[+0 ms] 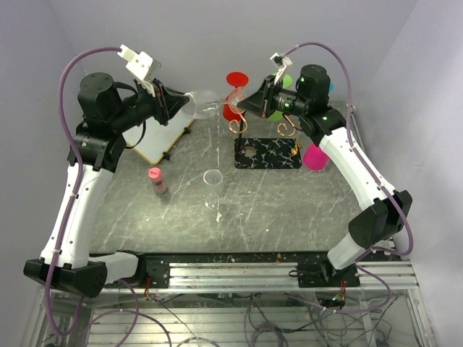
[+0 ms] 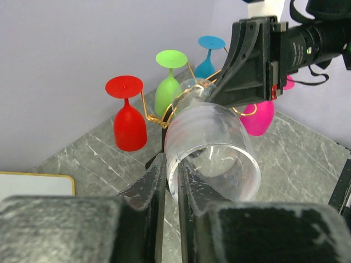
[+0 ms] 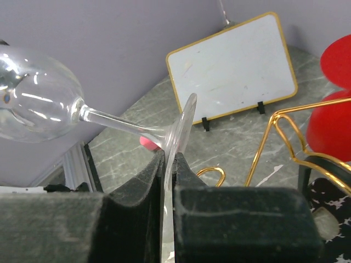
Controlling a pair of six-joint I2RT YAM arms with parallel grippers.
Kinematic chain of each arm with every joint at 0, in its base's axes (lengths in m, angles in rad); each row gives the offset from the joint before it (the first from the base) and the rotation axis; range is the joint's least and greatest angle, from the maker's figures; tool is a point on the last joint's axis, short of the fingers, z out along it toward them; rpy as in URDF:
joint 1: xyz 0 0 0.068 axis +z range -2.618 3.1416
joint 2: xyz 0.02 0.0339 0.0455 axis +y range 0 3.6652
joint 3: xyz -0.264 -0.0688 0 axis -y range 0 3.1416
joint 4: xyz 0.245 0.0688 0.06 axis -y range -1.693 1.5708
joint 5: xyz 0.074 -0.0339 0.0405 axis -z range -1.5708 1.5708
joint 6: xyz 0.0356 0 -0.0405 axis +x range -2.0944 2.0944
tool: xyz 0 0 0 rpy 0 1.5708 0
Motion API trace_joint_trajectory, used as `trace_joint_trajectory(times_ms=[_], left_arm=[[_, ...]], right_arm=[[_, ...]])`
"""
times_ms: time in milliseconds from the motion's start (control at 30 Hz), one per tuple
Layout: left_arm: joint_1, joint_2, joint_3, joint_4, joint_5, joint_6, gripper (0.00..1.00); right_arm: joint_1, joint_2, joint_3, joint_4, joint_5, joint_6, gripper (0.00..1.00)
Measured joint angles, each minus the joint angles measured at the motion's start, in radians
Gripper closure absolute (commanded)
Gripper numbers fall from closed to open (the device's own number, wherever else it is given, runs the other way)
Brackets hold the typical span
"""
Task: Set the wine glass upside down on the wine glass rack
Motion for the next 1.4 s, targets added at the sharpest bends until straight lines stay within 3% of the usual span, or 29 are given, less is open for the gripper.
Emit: trace_joint_trajectory(times_ms=[167, 300, 533, 767, 1033, 1200, 1400], left_arm=[[0.000, -0.014, -0.020, -0.002, 0.011, 0.009, 0.51], [0.000, -0.030, -0.020, -0.003, 0.010, 0.023, 0.40], [0.000, -0.071, -0.020, -0.027, -0.023, 0.079, 0.29], [0.000, -0.080, -0.020, -0.052, -0.068, 0.126, 0.21], [0.000, -0.080, -0.024, -0.058, -0.121, 0.142, 0.05], [0.000, -0.080, -0.024, -0.057, -0.143, 0.143, 0.01], [0.000, -0.080, -0.048, -0.056, -0.145, 0.144, 0.01]], right_arm=[[-0.037, -0.003, 0.019, -0.009, 0.016, -0.057, 1.00], [-0.088, -0.005, 0.019, -0.043, 0.040, -0.106, 1.00], [-0.150, -0.049, 0.026, -0.123, 0.105, -0.260, 1.00], [-0.146, -0.109, 0.148, -0.275, 0.132, -0.547, 1.00], [-0.146, -0.192, 0.244, -0.533, 0.146, -0.952, 1.00], [-0.141, -0.204, 0.245, -0.696, 0.156, -1.176, 1.00], [-0.104, -0.203, 0.237, -0.774, 0.197, -1.298, 1.00]])
